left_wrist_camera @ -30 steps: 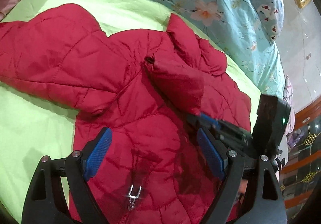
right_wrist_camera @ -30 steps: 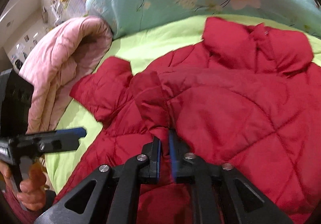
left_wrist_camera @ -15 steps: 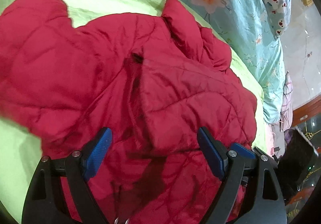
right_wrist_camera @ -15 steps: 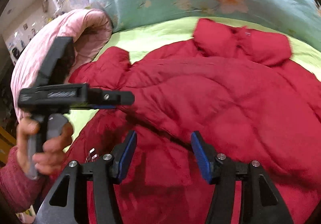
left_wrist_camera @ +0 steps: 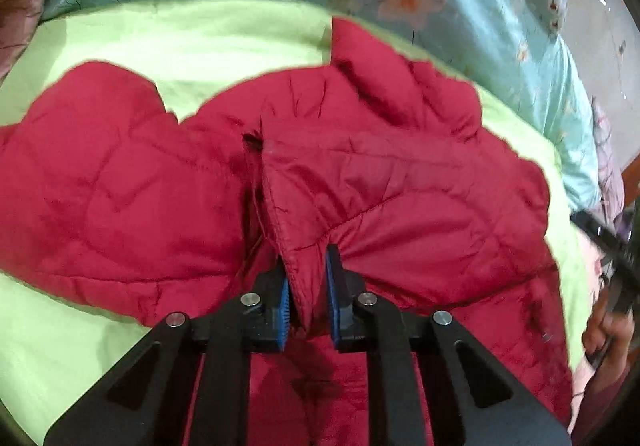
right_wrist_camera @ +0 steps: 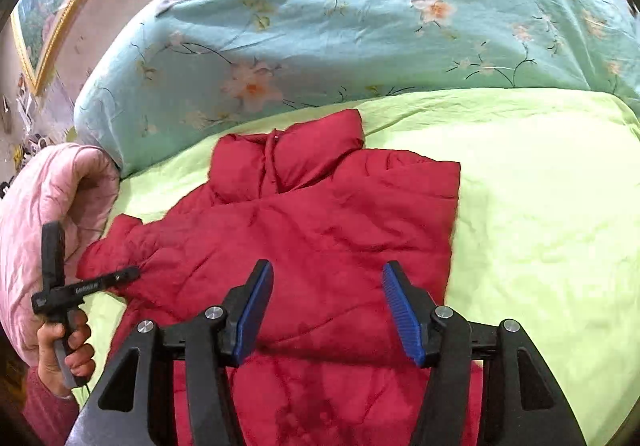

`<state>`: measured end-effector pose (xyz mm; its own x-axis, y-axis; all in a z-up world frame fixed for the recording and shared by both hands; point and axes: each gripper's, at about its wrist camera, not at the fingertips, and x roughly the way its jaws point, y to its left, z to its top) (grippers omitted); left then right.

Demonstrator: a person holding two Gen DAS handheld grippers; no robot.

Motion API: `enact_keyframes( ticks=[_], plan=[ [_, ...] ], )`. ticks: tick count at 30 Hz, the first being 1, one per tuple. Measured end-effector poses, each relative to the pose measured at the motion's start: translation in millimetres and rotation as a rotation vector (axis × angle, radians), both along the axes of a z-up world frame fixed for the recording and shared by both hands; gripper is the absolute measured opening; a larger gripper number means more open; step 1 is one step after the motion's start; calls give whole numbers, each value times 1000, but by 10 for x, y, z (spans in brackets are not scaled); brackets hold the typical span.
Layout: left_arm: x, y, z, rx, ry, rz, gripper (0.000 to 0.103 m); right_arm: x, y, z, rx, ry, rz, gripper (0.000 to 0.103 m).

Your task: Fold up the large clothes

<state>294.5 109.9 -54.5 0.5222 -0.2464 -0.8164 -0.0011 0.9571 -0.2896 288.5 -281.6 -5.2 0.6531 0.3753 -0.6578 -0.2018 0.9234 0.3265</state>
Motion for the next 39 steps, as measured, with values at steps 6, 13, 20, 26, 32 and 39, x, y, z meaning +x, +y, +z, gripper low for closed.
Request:
enact_keyframes(
  ticks=[6, 13, 20, 26, 32, 39],
  plan=[
    [10, -40, -145, -12, 20, -3, 15, 417, 443, -382, -171, 28, 105, 55],
    [73, -55, -274, -1, 8, -5, 21, 733, 350, -824, -143, 123, 44, 55],
    [37, -59, -294, 34, -11, -6, 24, 748, 429, -896, -165, 122, 41, 57],
    [-184, 30, -134, 45, -28, 25, 42, 618, 400, -750, -100, 165, -19, 58],
    [-520, 227, 5, 33, -17, 55, 46, 76, 445, -340, 55, 165, -18, 60],
    [-841, 894, 51, -14, -26, 254, 52, -578, 731, -147, 199, 171, 96, 65]
  ],
)
